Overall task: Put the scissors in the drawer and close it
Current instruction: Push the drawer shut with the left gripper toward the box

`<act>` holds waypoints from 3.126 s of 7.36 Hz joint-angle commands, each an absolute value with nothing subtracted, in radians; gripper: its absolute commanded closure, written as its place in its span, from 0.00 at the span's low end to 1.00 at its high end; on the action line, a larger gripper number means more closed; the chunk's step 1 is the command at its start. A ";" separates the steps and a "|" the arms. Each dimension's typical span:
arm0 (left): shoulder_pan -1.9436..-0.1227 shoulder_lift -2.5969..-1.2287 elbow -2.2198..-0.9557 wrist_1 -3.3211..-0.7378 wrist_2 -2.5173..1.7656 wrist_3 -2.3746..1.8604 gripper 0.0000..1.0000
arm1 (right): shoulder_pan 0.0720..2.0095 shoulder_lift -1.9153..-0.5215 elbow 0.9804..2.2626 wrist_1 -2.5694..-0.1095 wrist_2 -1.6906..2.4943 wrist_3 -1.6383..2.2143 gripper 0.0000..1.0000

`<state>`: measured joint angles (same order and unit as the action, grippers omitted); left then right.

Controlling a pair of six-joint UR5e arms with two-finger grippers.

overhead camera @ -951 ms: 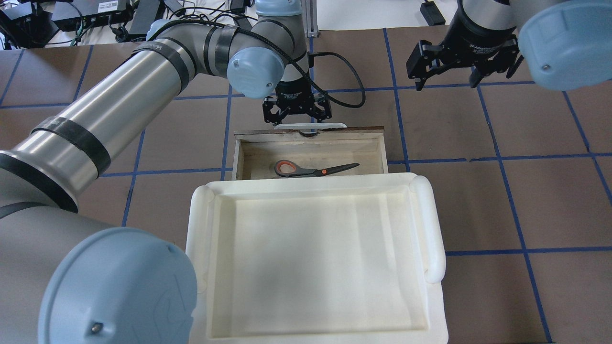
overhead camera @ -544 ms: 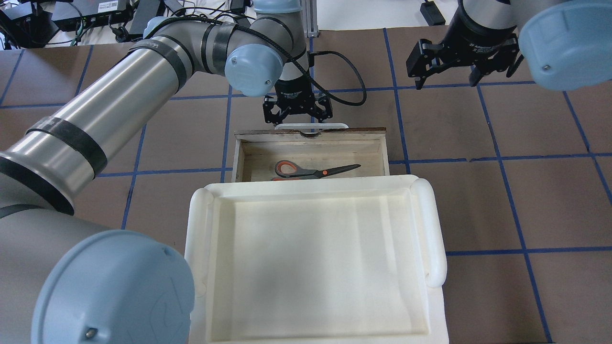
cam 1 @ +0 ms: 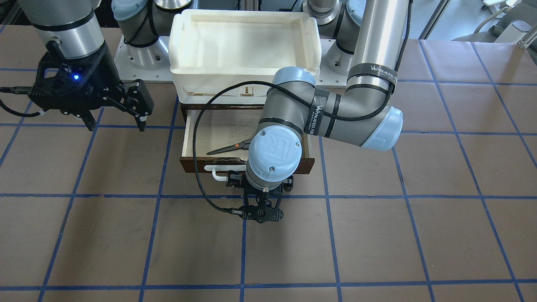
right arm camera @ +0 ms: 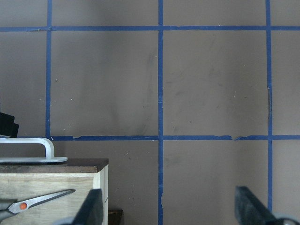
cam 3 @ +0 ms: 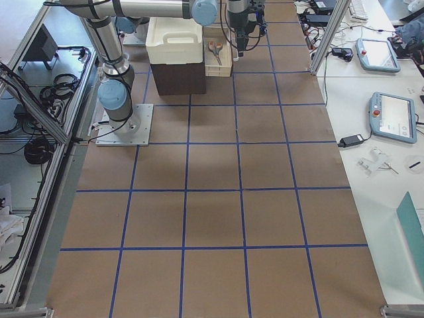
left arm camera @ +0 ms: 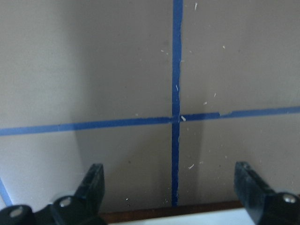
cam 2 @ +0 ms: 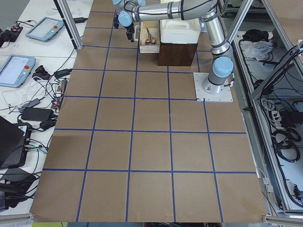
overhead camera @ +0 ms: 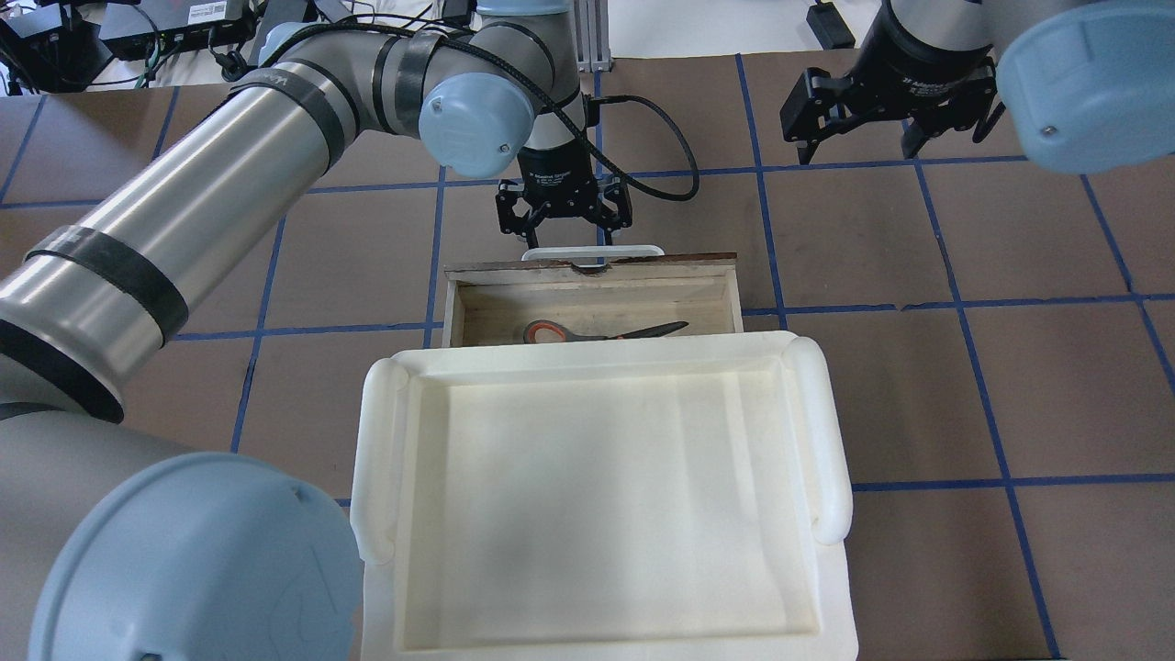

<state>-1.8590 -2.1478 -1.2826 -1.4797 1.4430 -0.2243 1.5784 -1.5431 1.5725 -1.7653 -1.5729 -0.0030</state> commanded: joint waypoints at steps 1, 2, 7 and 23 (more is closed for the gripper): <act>-1.859 -2.140 -1.282 -1.488 1.442 -0.222 0.00 | 1.578 -1.543 1.572 -1.766 -1.572 -0.005 0.00; -1.862 -2.134 -1.282 -1.502 1.440 -0.222 0.00 | 1.578 -1.543 1.572 -1.766 -1.571 -0.005 0.00; -1.873 -2.120 -1.299 -1.549 1.437 -0.221 0.00 | 1.580 -1.543 1.572 -1.767 -1.565 -0.003 0.00; -1.902 -1.988 -1.416 -1.727 1.364 -0.222 0.00 | 1.580 -1.535 1.572 -1.812 -1.572 0.005 0.00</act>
